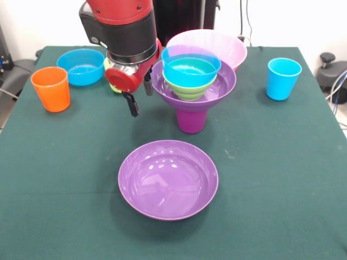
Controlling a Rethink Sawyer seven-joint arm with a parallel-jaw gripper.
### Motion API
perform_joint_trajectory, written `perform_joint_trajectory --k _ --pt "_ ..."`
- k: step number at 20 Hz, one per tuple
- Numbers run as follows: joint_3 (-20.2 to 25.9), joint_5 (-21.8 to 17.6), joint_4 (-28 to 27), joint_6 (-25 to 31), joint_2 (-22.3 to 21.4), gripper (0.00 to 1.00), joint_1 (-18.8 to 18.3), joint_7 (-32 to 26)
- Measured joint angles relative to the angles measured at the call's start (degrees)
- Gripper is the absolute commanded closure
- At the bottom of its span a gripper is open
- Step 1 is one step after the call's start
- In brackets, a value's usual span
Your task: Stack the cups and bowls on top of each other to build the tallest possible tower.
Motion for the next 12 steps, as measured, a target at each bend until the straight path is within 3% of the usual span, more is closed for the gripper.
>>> perform_joint_trajectory --k 12 --pt "2.29 -1.65 0.00 5.86 -0.35 0.00 -0.52 -0.07"
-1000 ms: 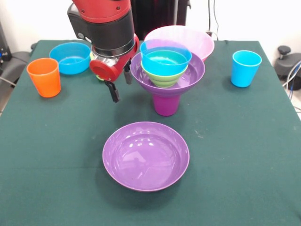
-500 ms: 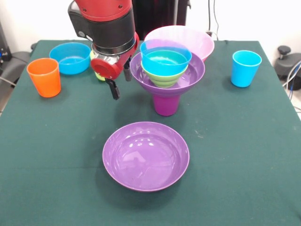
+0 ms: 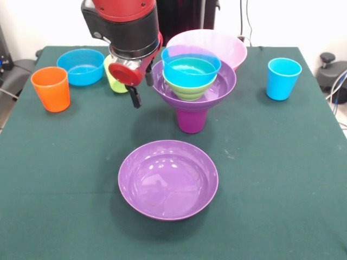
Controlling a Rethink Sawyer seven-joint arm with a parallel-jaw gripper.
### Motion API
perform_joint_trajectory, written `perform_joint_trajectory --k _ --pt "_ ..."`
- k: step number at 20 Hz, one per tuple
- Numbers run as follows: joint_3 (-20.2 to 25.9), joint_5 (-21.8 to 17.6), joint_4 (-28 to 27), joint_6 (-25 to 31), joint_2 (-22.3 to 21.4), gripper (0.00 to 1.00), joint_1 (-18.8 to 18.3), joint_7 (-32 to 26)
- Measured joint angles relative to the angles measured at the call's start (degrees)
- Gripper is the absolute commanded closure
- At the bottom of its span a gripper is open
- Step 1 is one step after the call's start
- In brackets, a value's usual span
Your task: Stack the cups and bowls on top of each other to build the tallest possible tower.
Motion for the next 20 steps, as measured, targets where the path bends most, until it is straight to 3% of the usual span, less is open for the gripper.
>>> perform_joint_trajectory --k 20 --pt "3.77 -0.38 0.01 2.65 -1.35 0.00 -1.52 0.00"
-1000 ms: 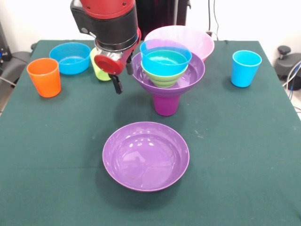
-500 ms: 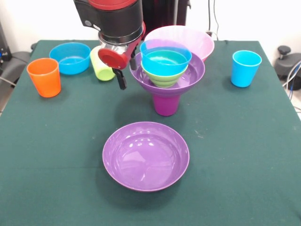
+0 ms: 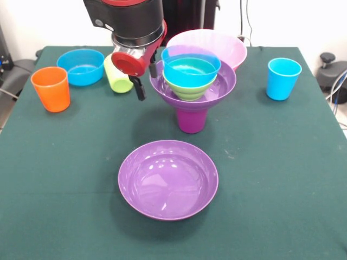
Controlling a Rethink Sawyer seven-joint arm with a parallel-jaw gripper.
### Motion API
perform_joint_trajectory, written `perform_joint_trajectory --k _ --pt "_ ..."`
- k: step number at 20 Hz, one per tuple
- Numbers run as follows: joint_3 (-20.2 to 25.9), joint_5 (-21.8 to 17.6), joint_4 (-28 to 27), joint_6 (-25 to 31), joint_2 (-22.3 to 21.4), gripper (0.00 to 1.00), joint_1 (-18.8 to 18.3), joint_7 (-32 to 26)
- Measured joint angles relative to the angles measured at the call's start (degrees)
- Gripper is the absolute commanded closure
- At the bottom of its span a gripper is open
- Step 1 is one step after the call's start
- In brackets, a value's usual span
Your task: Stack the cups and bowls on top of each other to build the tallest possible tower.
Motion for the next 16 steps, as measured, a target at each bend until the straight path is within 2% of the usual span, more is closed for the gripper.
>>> perform_joint_trajectory --k 16 --pt "2.97 -0.80 -1.87 0.66 -2.88 0.00 -2.50 -0.53"
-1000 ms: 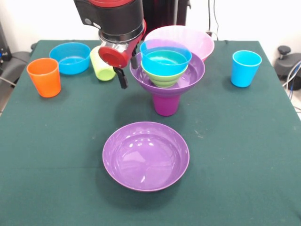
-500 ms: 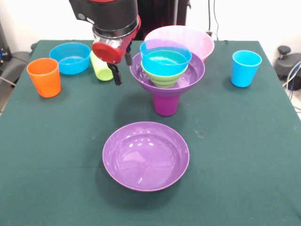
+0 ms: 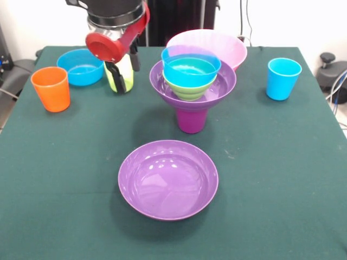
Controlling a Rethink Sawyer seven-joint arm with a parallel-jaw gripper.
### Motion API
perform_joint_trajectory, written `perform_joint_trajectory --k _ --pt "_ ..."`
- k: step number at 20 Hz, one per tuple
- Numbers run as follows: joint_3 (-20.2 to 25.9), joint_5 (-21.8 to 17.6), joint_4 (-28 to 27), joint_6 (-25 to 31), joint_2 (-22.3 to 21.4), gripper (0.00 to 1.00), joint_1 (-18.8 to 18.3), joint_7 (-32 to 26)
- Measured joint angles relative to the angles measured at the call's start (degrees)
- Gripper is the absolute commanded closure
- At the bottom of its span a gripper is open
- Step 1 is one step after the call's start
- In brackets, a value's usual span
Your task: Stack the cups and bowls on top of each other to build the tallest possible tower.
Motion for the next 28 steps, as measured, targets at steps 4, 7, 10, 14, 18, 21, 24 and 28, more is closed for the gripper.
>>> perform_joint_trajectory --k 4,7,10,14,18,21,24,28 --pt "0.81 0.99 -0.78 0.00 -0.16 0.00 -0.96 0.00" --pt "0.93 2.10 -1.78 0.01 -0.39 0.00 -1.40 0.00" --pt "0.93 3.07 -2.91 0.01 -0.54 0.00 -1.28 0.00" --pt "0.91 4.61 -5.04 0.01 -0.49 0.00 -0.73 0.00" --pt "0.74 5.42 -7.74 0.02 -0.08 0.00 0.14 0.00" --pt "0.28 5.71 -10.86 0.03 1.18 0.00 1.23 0.00" --pt "0.02 5.75 -13.43 -0.02 2.81 0.00 2.10 0.00" --pt "-0.39 5.88 -15.32 0.00 5.02 0.00 2.75 0.00"
